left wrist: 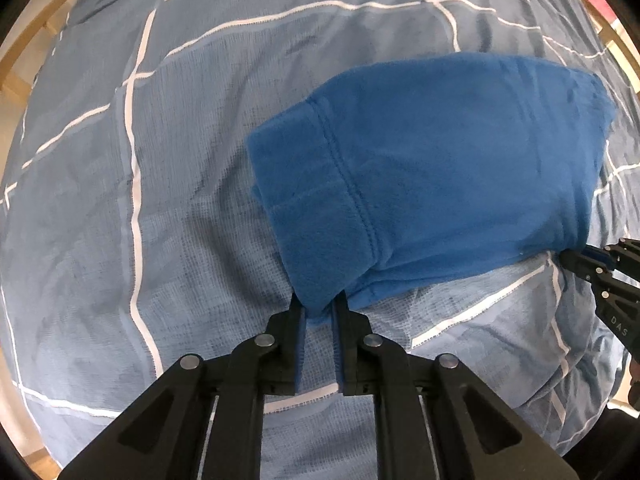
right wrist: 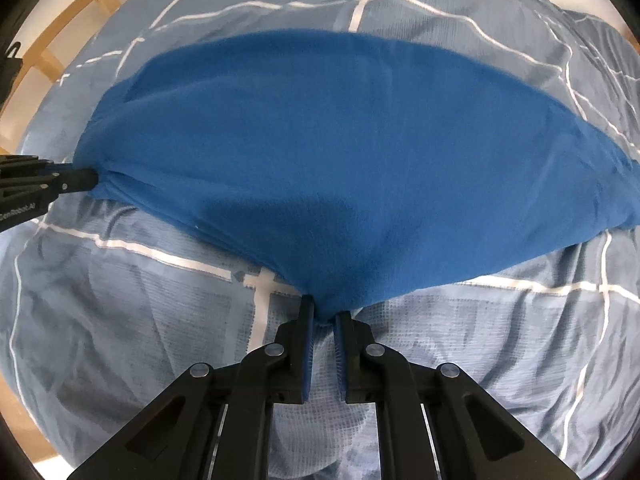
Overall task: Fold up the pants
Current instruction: 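Fold the gripped edge over and open both grippers, then move both grippers back toward the folded sweatpants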
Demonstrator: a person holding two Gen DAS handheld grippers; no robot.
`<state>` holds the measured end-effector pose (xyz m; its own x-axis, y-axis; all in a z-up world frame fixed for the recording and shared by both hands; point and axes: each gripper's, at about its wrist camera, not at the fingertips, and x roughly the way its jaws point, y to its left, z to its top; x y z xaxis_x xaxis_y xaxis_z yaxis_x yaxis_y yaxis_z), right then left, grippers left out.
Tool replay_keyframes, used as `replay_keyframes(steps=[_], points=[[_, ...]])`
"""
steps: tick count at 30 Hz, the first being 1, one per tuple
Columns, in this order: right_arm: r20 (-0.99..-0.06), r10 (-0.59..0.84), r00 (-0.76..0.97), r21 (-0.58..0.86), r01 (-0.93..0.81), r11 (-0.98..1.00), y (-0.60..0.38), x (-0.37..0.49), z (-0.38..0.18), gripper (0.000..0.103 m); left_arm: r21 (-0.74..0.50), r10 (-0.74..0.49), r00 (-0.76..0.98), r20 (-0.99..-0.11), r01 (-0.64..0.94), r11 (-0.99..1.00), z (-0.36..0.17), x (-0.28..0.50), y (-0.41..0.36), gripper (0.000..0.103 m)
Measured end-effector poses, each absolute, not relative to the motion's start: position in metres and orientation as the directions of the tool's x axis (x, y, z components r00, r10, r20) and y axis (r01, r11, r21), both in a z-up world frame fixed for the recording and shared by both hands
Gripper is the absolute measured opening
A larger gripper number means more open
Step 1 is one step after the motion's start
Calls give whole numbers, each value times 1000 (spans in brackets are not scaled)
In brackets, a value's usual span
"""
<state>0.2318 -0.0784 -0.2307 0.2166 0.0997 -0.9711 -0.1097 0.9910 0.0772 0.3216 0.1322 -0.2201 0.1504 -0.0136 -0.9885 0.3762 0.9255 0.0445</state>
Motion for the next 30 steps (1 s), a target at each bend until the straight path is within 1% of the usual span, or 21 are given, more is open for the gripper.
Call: replay_keyframes(steps=[1,2,3,4,5,7,8,10,17,18,20,23,30], points=[[-972,102,212,81,-104,991,-78,233,-232,10,63,4,154,-988,375,925,-219,324,131,25],[-971,106,213,87,-94,992,-79,234,-233,10,76,15,164,-986,377,923,-217,324,130,27],[-971,107,212,90,-88,992,-81,234,-233,11,107,38,184,-982,381,918,-213,322,128,37],[-971,105,216,88,-86,992,-82,234,-232,15,139,60,208,-976,390,910,-209,319,126,43],[-970,91,225,74,-84,994,-83,232,-229,27,174,84,233,-969,400,900,-205,316,123,44],[-966,63,249,43,-85,996,-86,229,-223,39,227,123,262,-957,412,883,-198,310,119,45],[-963,55,264,33,-85,996,-87,227,-218,39,255,141,286,-948,416,873,-190,305,115,45],[-956,47,290,24,-82,996,-93,223,-206,39,259,132,312,-941,414,873,-175,297,108,47],[-915,49,400,49,-11,999,-127,221,-154,39,186,31,387,-921,369,910,-117,273,82,52],[-908,42,417,46,1,999,-133,222,-145,40,184,24,399,-916,367,912,-110,271,78,52],[-894,25,448,42,26,999,-146,225,-130,45,202,19,442,-897,371,907,-95,266,63,53],[-875,-4,485,25,54,998,-169,226,-115,45,221,7,487,-873,383,897,-79,263,40,55],[-845,-67,531,-7,114,993,-235,224,-98,45,193,-56,516,-855,417,888,-68,265,-25,56]])
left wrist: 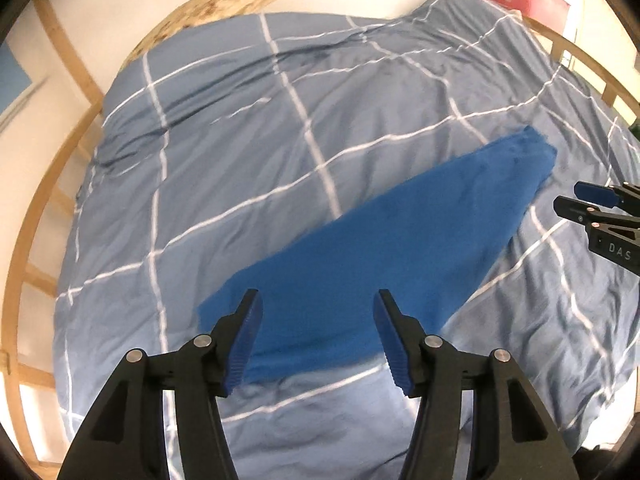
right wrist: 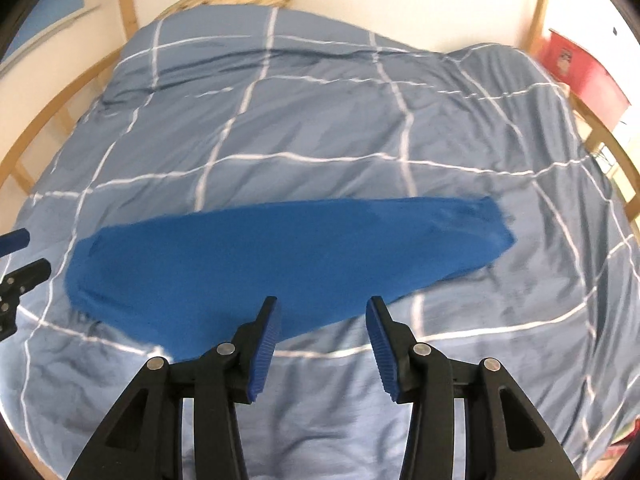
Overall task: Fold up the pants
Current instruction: 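Move both grippers back toward the folded sweatpants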
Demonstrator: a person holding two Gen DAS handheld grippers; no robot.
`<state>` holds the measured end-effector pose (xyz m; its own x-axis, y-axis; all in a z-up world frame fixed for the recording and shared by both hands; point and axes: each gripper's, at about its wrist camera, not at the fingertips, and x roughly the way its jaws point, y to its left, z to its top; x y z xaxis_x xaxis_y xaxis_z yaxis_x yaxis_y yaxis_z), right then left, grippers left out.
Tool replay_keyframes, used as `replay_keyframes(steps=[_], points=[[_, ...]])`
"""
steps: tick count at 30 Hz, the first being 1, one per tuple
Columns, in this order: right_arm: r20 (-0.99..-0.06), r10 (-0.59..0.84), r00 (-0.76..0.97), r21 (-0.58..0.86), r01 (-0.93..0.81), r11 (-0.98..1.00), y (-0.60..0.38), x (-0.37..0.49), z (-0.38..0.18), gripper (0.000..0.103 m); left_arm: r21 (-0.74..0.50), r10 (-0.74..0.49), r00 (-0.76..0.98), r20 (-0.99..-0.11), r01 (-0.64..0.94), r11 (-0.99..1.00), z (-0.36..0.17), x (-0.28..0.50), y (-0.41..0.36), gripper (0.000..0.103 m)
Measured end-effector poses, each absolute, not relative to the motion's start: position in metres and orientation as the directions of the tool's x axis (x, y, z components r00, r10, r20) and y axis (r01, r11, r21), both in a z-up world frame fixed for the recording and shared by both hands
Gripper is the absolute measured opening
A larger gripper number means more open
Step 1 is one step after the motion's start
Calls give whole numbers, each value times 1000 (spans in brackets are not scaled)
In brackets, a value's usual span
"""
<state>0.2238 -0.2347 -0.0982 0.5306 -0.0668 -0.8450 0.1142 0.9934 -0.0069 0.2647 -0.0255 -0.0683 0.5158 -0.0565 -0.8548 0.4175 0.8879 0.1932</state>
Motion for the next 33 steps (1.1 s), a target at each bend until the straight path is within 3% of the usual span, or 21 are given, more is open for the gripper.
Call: replay_keyframes(steps=[17,33], points=[[-813,-116,571,82,309,948,-410,236,-120,45,139,-156,523,-838,480,866,-98,297,-211,56],[-851,-27,524,232,422,876,-503,278,-208,44,96,-115,442,-890,427,899,-164,331,-278,56]])
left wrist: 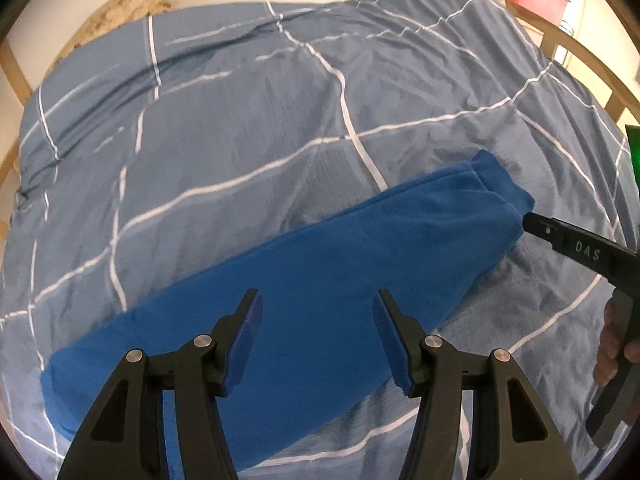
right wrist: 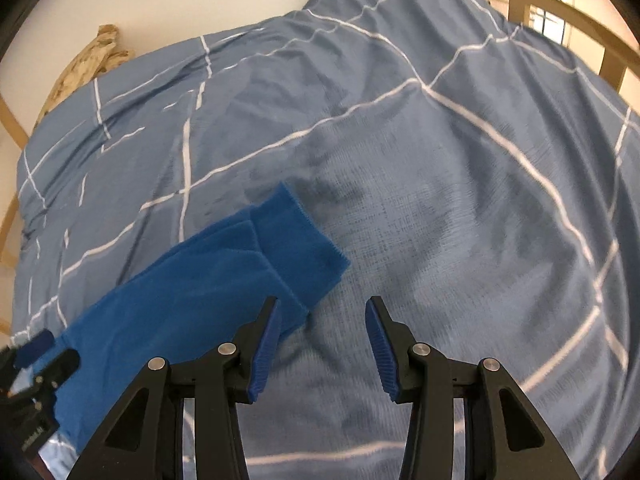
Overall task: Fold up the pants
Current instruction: 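Move both grippers back toward the folded sweatpants, then grasp the sweatpants cuff end with the right gripper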
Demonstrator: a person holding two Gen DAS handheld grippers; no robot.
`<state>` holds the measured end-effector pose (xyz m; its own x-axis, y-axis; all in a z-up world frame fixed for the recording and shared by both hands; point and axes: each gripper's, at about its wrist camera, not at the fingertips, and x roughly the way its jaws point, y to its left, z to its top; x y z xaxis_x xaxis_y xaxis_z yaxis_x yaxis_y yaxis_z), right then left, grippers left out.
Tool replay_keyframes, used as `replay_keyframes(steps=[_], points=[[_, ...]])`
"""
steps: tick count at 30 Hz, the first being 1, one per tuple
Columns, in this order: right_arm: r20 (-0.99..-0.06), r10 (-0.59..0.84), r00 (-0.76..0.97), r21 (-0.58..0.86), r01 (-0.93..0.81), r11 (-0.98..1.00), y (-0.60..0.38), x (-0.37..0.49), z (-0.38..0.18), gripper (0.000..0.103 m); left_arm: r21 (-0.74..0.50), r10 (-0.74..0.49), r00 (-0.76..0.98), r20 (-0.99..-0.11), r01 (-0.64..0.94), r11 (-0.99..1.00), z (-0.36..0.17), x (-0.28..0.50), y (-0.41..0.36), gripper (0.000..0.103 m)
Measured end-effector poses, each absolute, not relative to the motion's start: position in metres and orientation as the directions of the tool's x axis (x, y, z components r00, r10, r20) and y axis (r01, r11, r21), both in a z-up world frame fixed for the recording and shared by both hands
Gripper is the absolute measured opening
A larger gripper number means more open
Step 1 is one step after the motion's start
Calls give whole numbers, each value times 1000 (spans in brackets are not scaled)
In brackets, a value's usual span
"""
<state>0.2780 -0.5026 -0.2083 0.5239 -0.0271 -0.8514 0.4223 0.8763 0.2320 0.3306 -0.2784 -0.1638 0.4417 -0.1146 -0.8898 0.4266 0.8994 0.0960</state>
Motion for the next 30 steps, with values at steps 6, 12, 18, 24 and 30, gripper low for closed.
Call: replay_keyframes(steps=[6,12,18,24,30], points=[[-841,58,538,340,443,829,-519,292,-232,39,91,-107,418,-902,427,900,-174,327,-286,56],[-836,112,536,388,434,813,-519,303,-247,34,94,-96,406,-909,423,901,-179,326,-286,56],[-808,196,556,493,454,742,-529,304,-263,35,107,-87,411,-907,428,898,-180,326,-287,56],[-789,241,566,542,455,706,-531,305,-261,18,95,-96,412,-906,419,903,-176,325,-283,56],[-784,129,607,423,371,826,-501,298,-197,16,101,-75,433,-898,370,923,-160,321,-256,56]])
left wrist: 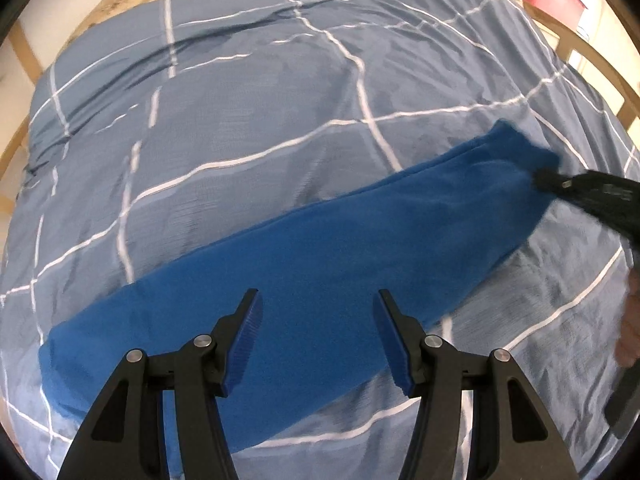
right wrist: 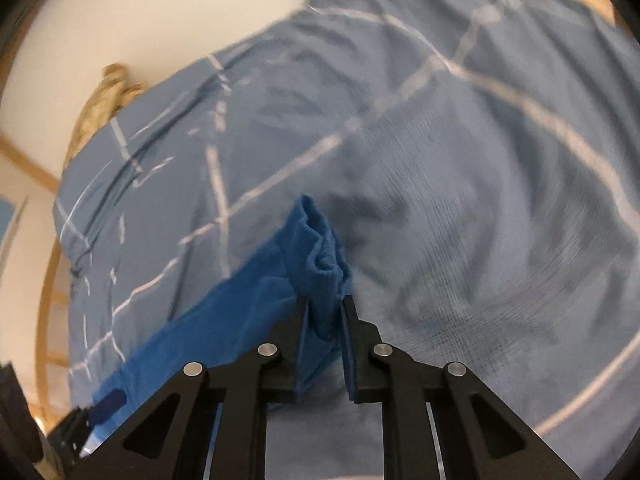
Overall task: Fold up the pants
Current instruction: 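Grasp the sweatpants cuff end with the right gripper, then lay the cuff end over the pants and open the right gripper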
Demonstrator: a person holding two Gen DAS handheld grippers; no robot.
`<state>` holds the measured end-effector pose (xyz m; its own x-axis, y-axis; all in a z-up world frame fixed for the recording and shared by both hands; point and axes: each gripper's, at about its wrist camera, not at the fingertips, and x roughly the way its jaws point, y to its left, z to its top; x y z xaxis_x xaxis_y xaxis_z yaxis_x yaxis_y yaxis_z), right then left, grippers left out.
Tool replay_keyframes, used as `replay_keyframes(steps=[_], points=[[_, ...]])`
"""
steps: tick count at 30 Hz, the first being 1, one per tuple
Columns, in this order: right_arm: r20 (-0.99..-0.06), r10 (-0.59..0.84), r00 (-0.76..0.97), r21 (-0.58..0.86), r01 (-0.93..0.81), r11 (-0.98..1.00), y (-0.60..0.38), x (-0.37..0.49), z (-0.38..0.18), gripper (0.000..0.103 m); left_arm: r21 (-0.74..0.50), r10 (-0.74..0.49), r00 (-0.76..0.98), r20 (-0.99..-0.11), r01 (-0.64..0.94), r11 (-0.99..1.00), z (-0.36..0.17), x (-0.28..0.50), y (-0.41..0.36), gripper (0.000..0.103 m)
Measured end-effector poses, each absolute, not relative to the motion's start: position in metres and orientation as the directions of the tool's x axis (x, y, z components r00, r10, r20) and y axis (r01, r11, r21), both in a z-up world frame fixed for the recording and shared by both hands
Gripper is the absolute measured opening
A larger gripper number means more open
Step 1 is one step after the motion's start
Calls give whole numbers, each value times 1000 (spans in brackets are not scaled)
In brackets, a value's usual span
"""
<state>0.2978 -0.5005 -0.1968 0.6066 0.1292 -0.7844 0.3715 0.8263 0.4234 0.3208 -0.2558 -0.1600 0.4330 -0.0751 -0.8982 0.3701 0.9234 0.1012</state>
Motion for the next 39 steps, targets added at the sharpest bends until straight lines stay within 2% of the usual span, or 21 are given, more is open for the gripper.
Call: replay_keyframes(steps=[5,11,17,23,27,34,39], points=[[-758,45,651,226,197,954,-446,296,-137,16,111,-42,447,-893,311,944,-144,319,-217,56],[-721,85,687,69,-51,996,-370,301,-96,15,112,-6,469,-883,224,968,-126,311,-159,56],[-733,173,658,-29,-284,958,-288,302,-96,15,103,19,470,-882,154,983,-126,298,-100,56],[-778,193,598,-171,-497,851,-213,287,-130,15,123,49,468,-882,130,984,-140,288,-61,56],[-820,170,546,-198,-551,811,-187,281,-160,14,120,60,445,-894,110,987,-154,280,-37,56],[-866,121,486,-185,-536,824,-163,283,-192,15,121,72,417,-906,92,988,-165,272,-10,56],[-895,142,422,-121,-537,835,-152,278,-201,24,116,73,408,-910,83,990,-167,269,7,56]])
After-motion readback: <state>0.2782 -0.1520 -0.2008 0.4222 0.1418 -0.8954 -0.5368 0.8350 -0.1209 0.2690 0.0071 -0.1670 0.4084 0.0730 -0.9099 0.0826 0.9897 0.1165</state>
